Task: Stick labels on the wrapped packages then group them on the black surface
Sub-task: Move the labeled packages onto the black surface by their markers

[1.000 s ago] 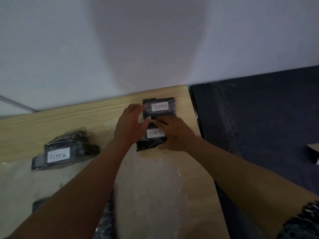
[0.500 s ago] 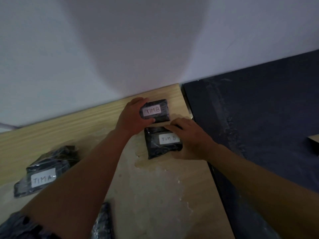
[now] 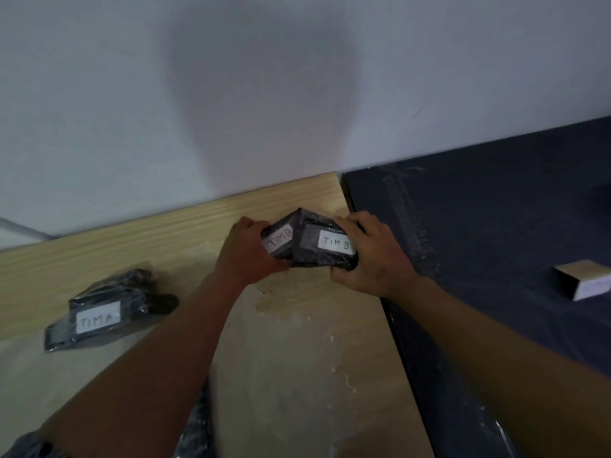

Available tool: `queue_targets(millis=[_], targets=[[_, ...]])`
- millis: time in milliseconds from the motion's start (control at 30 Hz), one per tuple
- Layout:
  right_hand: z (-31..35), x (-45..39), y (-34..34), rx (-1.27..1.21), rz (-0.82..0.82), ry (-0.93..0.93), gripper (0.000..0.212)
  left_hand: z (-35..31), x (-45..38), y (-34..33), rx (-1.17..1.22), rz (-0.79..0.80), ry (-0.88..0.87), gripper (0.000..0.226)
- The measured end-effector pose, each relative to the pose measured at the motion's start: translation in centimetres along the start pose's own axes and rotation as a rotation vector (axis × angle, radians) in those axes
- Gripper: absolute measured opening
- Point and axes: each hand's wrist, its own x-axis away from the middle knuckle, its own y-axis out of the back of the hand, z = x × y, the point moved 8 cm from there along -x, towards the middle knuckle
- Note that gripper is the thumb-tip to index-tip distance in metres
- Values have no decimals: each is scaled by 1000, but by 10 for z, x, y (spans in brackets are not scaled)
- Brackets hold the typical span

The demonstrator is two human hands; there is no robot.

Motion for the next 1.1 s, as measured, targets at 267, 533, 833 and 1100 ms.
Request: queue_targets(millis=[267, 533, 833, 1100], targets=[[60, 20, 42, -6, -118, 23, 87, -6, 72, 62, 0, -183, -43, 76], [108, 74, 80, 101, -156, 118, 88, -34, 158, 108, 5, -320, -141, 88], [120, 120, 127, 97, -226, 164, 86, -75, 227, 120, -27, -419, -134, 89], [56, 168, 184, 81, -261, 195, 88, -164, 244, 100, -42, -556, -136, 83]])
